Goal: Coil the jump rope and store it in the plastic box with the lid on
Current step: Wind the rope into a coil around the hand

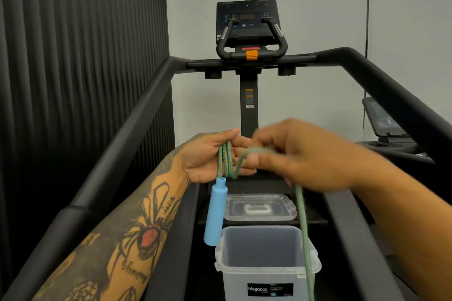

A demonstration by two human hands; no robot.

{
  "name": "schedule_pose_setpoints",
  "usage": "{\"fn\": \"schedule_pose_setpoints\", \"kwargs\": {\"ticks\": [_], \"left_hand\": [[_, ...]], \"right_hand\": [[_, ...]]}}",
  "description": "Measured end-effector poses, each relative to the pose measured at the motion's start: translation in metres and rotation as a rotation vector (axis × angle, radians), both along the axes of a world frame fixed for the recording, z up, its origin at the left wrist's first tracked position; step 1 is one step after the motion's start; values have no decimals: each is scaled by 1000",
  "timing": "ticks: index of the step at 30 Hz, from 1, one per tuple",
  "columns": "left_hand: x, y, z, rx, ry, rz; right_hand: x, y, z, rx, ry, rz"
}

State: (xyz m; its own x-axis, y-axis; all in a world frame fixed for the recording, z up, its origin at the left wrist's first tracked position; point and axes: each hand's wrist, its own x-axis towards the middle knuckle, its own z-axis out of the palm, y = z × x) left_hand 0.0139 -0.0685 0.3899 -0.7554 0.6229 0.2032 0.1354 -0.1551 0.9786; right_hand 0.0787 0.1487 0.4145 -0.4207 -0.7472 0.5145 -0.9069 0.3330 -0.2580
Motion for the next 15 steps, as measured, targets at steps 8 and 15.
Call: {"fn": "schedule_pose_setpoints", "kwargs": {"ticks": [8, 15], "left_hand": [[4, 9, 2, -12, 48, -182], [11, 15, 3, 2, 96, -144]], "right_hand": [[-73, -28, 38, -239, -41, 2], [-106, -33, 13, -374, -287, 157]]}}
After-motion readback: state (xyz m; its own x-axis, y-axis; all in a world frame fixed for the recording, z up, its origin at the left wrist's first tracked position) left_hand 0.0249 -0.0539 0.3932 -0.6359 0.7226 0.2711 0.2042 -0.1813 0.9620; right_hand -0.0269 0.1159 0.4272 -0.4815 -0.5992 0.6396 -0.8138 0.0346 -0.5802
